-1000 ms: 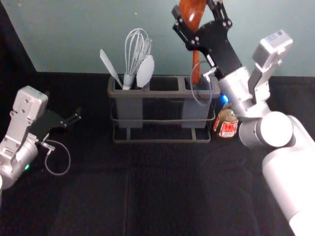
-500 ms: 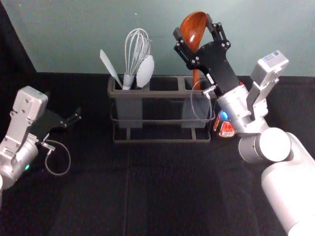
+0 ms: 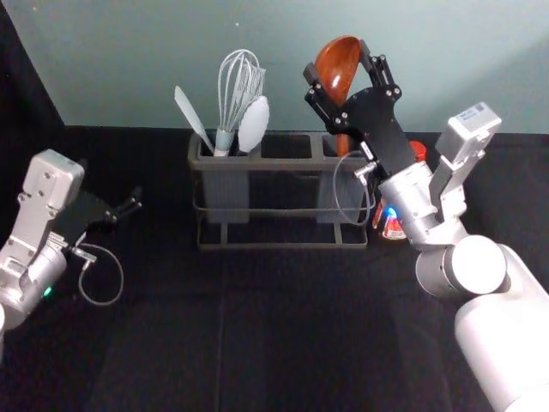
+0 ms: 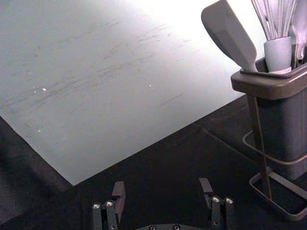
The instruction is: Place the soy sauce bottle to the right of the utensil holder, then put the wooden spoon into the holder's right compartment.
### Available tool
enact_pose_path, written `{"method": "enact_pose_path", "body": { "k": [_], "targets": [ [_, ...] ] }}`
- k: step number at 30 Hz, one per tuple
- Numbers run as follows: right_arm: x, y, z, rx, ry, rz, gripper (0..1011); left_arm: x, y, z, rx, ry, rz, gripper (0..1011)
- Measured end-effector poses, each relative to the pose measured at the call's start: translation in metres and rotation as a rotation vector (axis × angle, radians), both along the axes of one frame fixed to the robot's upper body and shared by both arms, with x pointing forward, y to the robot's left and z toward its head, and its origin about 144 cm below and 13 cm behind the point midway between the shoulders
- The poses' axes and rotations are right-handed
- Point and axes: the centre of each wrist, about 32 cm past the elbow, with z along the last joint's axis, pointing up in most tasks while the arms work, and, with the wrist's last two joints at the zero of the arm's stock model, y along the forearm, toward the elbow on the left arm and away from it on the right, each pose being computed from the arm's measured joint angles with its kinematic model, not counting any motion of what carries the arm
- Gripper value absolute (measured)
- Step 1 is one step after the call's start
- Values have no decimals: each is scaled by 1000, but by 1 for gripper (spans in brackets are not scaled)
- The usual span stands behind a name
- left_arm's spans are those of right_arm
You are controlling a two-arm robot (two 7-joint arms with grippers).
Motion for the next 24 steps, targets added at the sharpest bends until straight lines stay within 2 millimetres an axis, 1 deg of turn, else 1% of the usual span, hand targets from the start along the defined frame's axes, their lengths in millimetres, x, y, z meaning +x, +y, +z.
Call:
{"method": "enact_pose_path", "body": {
  "k": [24],
  "targets": [
    [-9, -5, -10, 0, 14, -6, 839, 0, 0, 0, 0, 0, 0, 1011]
  ]
}}
